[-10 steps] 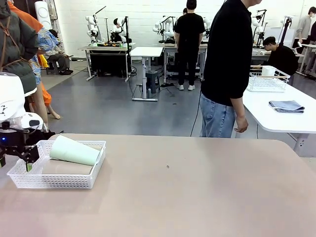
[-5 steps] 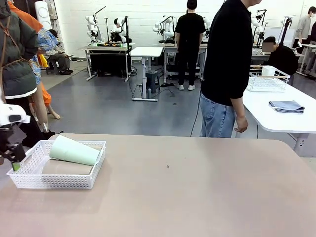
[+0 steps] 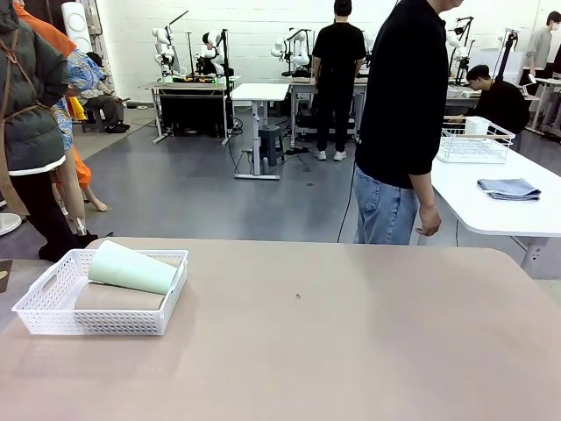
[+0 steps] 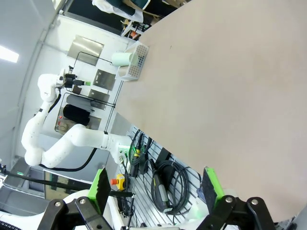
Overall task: Clean and organize the cups into the basket.
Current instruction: Move the Organizing basket back to the left side of the table.
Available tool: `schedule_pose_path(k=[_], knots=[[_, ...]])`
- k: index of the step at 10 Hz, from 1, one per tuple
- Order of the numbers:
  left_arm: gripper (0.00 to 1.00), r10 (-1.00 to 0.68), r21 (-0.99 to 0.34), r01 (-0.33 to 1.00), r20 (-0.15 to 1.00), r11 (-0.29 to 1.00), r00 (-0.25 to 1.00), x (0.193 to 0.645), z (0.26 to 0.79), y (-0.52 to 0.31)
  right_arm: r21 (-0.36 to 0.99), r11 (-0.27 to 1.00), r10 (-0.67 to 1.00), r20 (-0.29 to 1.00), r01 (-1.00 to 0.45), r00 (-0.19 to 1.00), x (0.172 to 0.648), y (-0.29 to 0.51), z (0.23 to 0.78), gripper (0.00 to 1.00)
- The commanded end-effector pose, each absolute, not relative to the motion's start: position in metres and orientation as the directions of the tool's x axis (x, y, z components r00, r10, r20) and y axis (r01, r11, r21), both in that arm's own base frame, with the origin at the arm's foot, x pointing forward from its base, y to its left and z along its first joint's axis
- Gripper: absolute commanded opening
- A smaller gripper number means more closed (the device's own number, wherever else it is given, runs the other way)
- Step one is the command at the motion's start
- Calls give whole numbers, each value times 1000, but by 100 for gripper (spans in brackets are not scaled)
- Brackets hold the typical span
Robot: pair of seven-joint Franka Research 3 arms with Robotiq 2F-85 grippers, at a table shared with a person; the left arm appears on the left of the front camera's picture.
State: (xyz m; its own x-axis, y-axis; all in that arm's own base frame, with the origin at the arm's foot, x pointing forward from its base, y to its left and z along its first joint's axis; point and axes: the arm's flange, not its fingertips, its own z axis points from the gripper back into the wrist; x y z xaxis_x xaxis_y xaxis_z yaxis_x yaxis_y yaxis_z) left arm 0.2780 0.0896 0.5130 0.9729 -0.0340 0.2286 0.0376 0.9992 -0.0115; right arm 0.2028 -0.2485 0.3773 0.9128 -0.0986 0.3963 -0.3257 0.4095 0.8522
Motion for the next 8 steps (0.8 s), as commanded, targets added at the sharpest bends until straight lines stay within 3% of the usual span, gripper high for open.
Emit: schedule_pose_path(k=[1, 6, 8], knots=[[100, -41, 3, 42, 212, 999, 976, 292, 502, 87, 851, 414, -104, 396, -322, 912, 207, -251, 378, 100], [100, -40, -7, 42, 199, 999, 979, 288, 502, 88, 851, 414, -104, 396, -322, 912, 207, -251, 378, 100], [100, -28, -460, 103, 165, 882, 986, 304, 521, 125, 851, 414, -104, 396, -322, 912, 207, -251, 378, 100]])
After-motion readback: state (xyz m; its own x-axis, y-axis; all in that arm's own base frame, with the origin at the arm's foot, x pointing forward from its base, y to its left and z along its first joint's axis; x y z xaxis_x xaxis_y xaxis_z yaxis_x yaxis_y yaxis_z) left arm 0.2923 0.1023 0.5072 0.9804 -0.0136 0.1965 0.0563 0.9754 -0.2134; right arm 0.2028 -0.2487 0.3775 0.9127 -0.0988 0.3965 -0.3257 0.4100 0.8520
